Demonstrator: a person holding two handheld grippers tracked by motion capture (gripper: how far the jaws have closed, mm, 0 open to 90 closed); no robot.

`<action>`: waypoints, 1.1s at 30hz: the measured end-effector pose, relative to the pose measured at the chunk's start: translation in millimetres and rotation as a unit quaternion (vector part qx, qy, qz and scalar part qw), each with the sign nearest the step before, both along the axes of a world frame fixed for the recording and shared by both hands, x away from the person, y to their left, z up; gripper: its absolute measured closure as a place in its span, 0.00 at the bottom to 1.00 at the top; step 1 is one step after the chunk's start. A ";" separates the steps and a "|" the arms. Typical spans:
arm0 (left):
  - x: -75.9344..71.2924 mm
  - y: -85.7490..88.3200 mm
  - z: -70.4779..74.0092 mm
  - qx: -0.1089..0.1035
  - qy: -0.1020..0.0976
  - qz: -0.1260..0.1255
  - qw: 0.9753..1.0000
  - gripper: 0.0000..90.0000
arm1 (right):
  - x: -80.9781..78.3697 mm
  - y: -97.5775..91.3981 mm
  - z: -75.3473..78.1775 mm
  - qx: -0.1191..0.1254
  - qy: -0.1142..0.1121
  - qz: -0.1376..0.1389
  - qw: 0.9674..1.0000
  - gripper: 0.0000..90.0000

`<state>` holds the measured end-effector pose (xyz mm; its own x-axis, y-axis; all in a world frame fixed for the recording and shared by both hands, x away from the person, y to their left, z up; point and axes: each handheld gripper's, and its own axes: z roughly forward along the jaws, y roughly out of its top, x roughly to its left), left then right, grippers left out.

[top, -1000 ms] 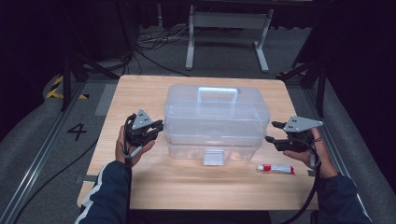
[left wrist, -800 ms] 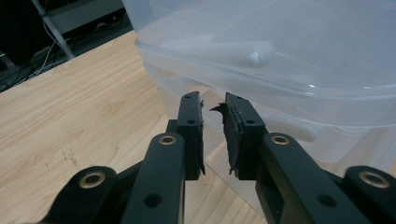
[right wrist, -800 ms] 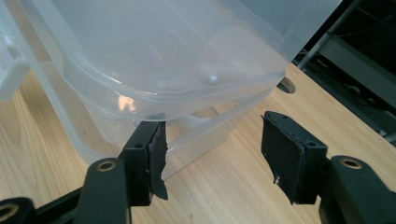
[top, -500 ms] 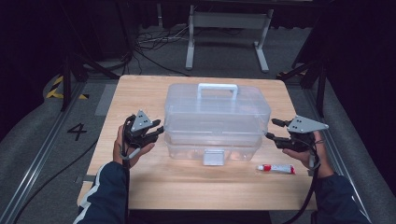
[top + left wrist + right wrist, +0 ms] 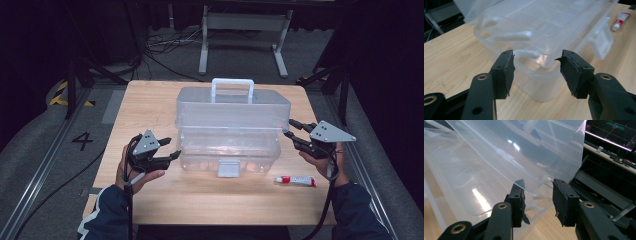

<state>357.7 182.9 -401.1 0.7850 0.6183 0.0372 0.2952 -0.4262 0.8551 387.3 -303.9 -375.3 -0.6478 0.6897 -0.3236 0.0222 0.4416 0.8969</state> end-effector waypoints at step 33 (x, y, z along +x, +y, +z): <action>3.9 -21.0 -13.9 0.044 0.000 -0.025 0.999 0.51 | 10.7 21.5 14.7 0.023 -0.034 -0.056 0.998 0.85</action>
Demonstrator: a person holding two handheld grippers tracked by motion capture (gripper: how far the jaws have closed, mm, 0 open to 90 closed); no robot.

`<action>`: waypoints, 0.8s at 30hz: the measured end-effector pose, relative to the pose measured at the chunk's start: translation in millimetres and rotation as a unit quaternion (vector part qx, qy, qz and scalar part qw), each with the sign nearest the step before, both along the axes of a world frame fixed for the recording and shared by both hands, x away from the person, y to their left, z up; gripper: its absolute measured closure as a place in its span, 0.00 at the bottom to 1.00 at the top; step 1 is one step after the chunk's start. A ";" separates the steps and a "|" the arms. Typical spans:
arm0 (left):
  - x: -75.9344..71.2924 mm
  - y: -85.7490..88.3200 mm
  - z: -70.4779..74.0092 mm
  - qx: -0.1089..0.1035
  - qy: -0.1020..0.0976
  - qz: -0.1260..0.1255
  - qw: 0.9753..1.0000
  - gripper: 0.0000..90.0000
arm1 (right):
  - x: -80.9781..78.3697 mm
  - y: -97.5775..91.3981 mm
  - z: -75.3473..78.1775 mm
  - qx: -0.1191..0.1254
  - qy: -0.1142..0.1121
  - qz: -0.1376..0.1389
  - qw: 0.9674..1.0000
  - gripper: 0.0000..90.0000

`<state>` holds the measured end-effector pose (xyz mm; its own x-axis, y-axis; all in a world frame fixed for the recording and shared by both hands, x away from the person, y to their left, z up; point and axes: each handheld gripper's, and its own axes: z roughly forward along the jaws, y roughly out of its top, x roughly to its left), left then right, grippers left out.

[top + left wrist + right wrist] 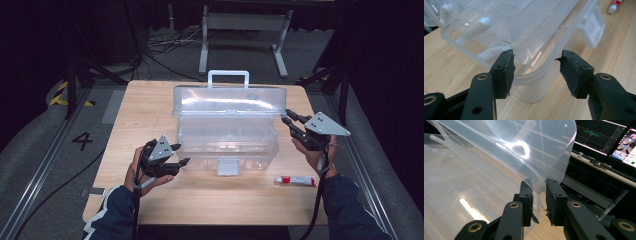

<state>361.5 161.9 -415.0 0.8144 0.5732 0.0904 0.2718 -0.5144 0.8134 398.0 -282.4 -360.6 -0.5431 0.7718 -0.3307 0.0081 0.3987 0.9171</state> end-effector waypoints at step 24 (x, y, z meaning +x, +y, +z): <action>7.2 14.6 0.4 -0.004 -0.007 0.025 1.000 0.56 | 13.7 19.0 13.1 0.032 -0.019 -0.028 0.999 0.88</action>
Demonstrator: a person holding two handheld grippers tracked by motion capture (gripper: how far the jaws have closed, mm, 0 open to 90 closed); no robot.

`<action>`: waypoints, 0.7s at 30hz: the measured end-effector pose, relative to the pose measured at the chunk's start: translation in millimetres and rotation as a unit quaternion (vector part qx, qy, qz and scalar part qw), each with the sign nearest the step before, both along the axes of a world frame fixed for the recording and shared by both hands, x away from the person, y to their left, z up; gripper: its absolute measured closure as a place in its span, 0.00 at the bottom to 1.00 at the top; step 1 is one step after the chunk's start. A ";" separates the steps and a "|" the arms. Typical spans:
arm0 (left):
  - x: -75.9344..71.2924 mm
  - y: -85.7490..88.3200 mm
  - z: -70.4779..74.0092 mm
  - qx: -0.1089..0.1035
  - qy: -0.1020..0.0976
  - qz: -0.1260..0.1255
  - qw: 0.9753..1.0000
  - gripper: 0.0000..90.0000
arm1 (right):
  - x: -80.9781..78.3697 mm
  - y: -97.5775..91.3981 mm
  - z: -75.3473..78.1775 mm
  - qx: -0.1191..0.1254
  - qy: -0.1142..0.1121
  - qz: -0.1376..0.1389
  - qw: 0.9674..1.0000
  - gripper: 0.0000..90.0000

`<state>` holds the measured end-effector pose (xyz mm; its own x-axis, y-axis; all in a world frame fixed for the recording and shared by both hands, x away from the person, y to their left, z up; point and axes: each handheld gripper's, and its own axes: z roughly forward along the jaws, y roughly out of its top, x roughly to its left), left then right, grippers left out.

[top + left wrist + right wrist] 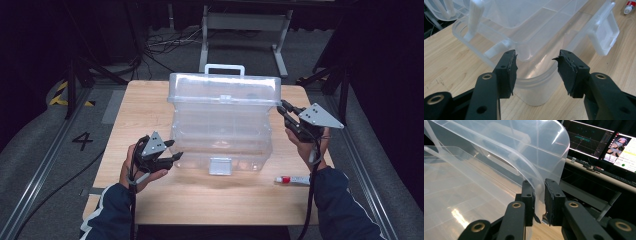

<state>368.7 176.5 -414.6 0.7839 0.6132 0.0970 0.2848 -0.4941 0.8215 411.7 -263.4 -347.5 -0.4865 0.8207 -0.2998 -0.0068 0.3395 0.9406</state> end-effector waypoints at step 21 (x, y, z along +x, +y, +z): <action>-4.0 -35.9 11.4 0.037 -0.010 -0.085 0.996 0.55 | 21.3 2.4 18.5 0.000 0.023 -0.013 1.000 0.90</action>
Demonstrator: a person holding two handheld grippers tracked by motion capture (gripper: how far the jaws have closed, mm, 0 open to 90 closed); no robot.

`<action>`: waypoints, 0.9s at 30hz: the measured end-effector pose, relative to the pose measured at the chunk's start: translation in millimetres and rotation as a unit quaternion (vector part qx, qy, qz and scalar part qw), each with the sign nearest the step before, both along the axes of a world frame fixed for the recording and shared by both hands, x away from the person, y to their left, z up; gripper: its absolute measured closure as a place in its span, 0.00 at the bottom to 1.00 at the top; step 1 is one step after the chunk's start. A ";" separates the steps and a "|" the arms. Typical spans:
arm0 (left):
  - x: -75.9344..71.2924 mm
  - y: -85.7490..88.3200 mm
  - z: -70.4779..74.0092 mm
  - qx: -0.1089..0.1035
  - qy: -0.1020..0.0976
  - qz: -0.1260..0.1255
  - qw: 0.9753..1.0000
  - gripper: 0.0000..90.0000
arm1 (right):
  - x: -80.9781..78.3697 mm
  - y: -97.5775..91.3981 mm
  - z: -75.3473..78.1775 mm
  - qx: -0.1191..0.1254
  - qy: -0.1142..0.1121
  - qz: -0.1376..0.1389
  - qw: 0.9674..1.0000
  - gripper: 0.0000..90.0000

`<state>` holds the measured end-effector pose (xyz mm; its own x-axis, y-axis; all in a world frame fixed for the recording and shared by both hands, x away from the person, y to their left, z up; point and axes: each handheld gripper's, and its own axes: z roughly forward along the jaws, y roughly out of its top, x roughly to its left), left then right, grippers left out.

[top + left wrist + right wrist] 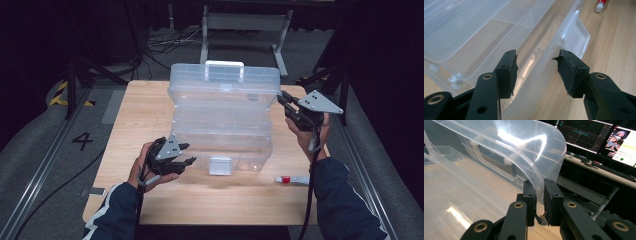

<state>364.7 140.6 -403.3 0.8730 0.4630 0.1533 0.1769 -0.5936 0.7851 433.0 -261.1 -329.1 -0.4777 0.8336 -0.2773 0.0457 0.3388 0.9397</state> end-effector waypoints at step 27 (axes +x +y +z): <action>24.1 -29.2 -8.5 0.102 0.045 -0.044 0.993 0.58 | 25.6 -0.9 5.0 0.024 -0.003 -0.003 1.000 0.92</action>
